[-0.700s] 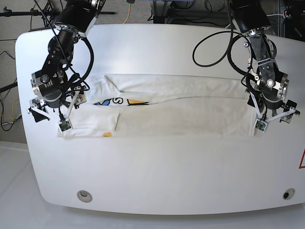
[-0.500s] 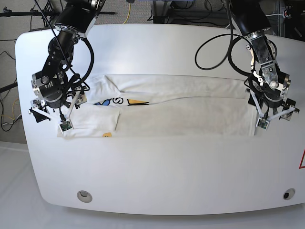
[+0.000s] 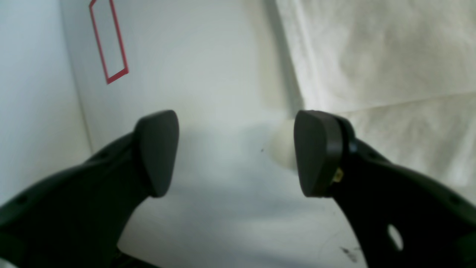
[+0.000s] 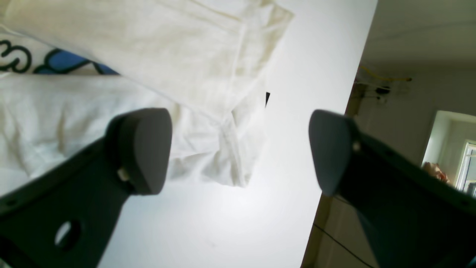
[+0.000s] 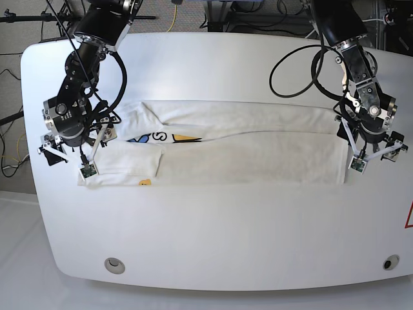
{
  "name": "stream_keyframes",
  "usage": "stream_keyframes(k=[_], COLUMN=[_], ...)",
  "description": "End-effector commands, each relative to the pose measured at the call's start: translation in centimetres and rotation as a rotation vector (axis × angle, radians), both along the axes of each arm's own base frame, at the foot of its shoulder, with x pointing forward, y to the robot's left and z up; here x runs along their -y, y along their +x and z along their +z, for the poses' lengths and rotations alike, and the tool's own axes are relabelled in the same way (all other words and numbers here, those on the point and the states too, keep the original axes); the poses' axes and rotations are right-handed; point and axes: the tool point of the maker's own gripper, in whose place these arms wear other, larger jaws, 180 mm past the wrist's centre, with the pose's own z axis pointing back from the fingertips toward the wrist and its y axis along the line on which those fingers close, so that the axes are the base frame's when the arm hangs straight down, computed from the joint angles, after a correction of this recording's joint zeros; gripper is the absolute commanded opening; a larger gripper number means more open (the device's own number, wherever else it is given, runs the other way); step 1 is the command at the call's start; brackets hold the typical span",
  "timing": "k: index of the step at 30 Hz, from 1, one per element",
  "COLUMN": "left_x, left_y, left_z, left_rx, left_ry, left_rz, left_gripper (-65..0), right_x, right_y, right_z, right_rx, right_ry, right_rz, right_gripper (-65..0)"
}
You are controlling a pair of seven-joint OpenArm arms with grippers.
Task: Fold the T-shirt properly
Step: 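Move the left gripper down to the shirt's end edge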
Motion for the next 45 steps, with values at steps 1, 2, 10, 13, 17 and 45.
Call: stream_keyframes(k=[1, 2, 10, 13, 17, 45], left_x=[0.3, 0.4, 0.3, -2.0, -4.3, -3.8], left_y=[0.8, 0.8, 0.2, -1.1, -2.7, 1.3], left_z=[1.6, 1.6, 1.4, 0.9, -0.2, -5.0], left_rx=[0.047, 0.049, 0.048, 0.014, -0.028, -0.009], left_ry=[0.004, 0.001, -0.041, -0.049, -0.083, -0.446], left_rz=[-0.021, -0.029, 0.017, 0.117, 0.228, 0.173], left_gripper=[-17.0, -16.7, -16.5, -16.8, -17.1, -16.6], right_x=[0.1, 0.2, 0.1, 0.1, 0.0, 0.0], right_y=[0.8, 0.9, 0.9, 0.8, 0.7, 0.8], right_z=[1.4, 1.5, 1.4, 1.3, 1.1, 1.1], right_rx=[0.052, 0.052, 0.051, 0.047, 0.041, 0.044], right_ry=[-0.011, -0.011, -0.008, -0.008, -0.008, -0.008], right_rz=[0.004, 0.003, 0.003, 0.004, 0.006, 0.007], right_gripper=[-10.6, -10.6, -10.7, -10.8, -10.9, -11.3])
